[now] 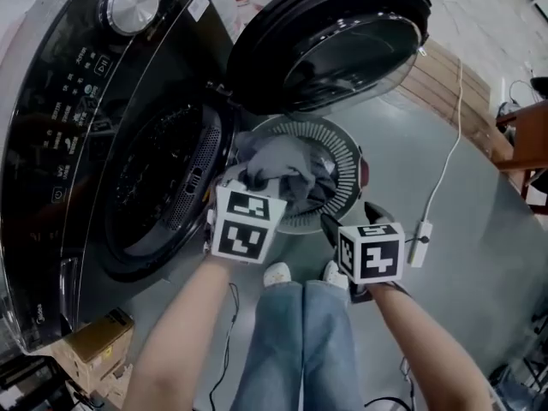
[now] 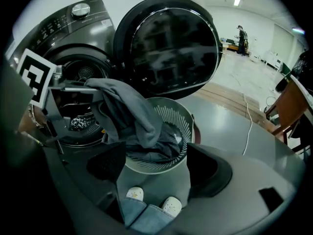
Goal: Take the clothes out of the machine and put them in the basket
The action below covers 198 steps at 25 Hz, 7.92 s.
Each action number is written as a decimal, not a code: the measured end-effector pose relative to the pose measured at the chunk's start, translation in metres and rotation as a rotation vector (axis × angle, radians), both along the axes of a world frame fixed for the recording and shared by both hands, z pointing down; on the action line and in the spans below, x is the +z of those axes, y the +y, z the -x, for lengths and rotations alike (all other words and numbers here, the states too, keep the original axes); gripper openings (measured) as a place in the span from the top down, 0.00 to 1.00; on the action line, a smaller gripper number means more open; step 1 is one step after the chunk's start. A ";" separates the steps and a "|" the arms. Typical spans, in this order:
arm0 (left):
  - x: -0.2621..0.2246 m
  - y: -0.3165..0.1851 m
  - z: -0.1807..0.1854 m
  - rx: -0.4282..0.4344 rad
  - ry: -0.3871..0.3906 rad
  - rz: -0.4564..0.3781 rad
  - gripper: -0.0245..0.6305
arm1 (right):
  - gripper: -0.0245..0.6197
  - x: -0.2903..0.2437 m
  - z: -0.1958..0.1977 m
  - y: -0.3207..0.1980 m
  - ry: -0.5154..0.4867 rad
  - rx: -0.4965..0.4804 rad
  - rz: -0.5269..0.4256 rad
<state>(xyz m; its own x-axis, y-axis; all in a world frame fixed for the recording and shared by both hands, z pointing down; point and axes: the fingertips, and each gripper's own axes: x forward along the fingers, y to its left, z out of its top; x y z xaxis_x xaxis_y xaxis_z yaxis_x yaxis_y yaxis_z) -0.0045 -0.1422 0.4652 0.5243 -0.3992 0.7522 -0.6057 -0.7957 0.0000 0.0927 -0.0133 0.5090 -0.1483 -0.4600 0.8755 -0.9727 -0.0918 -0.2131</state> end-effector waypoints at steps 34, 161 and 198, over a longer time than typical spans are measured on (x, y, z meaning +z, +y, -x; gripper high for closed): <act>0.118 0.061 0.067 -0.209 -0.235 0.224 0.23 | 0.41 0.041 -0.017 0.030 -0.033 0.002 0.055; -0.247 0.187 0.114 -0.371 0.077 0.118 0.36 | 0.71 -0.315 0.046 0.182 -0.060 0.145 -0.151; -0.614 0.211 0.187 -0.145 0.499 -0.661 0.37 | 0.71 -0.663 0.096 0.172 0.253 -0.017 -1.051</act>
